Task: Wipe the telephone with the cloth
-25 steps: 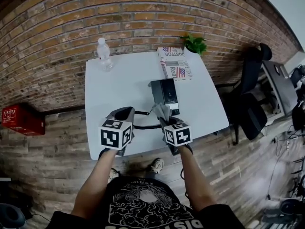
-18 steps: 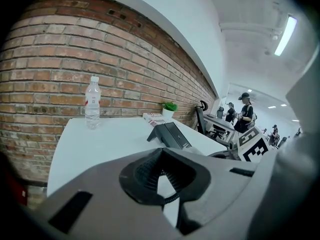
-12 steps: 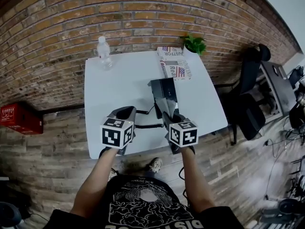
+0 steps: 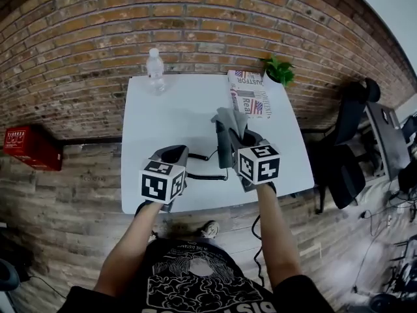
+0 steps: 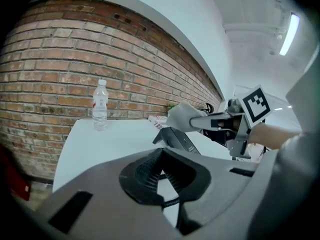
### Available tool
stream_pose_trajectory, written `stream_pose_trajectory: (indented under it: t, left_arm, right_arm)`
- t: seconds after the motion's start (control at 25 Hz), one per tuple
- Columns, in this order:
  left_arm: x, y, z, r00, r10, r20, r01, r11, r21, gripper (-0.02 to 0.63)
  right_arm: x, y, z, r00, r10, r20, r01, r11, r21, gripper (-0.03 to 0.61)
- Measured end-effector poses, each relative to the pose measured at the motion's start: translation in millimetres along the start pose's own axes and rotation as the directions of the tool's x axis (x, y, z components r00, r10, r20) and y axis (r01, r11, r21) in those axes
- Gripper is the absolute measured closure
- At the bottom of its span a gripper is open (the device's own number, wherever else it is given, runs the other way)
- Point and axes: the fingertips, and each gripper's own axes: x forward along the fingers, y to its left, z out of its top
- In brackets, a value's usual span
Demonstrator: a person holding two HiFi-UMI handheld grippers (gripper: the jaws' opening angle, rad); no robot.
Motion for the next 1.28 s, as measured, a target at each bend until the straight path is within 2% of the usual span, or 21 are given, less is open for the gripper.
stream_pose_trajectory:
  t: [0.32,0.64,0.88,1.28]
  left_arm:
    - [-11,18,0,0.997,0.08,0.013,-0.079,0.996,-0.035,0.607]
    - [-20,31,-5,0.989,0.147,0.011,-0.146,0.988,-0.057,0.607]
    - [-28,41,-9,0.986,0.169,0.01,-0.168,0.983,-0.071,0.607]
    - [-28,38,-14,0.989,0.15,0.003,-0.149,0.987,-0.061,0.607]
  right_arm:
    - [50,2,26,0.998,0.031,-0.059,-0.042,0.977,-0.208,0.568]
    - [98,12,-6,0.977,0.05,-0.207,-0.117,0.939,-0.324,0.568]
    - [108,13,-29,0.96,0.031,-0.279,-0.122,0.941,-0.316,0.568]
    - [103,18,-44,0.955,0.032,-0.293,-0.121,0.949,-0.291,0.568]
